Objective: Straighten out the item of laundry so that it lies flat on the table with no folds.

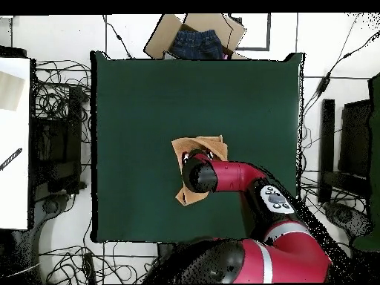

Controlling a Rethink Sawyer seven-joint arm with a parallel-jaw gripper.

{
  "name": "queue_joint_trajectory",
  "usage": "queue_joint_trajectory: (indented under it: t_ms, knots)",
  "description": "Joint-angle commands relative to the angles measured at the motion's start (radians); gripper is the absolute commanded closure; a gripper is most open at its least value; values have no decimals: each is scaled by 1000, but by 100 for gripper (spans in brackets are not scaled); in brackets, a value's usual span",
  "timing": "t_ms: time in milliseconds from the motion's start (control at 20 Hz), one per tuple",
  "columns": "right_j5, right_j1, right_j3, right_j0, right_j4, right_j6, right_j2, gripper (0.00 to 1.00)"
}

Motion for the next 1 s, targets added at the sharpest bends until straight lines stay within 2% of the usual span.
queue_joint_trajectory:
  t_ms: [50,350,800,850,1000]
  knots:
    - [-18,65,-64,-14,-81,3,154,100]
    - [-13,65,-69,-12,-92,20,154,100]
    - [30,30,-48,9,-61,48,130,100]
    - [41,-8,-23,20,-52,61,119,100]
    - [149,-256,129,73,13,110,88,100]
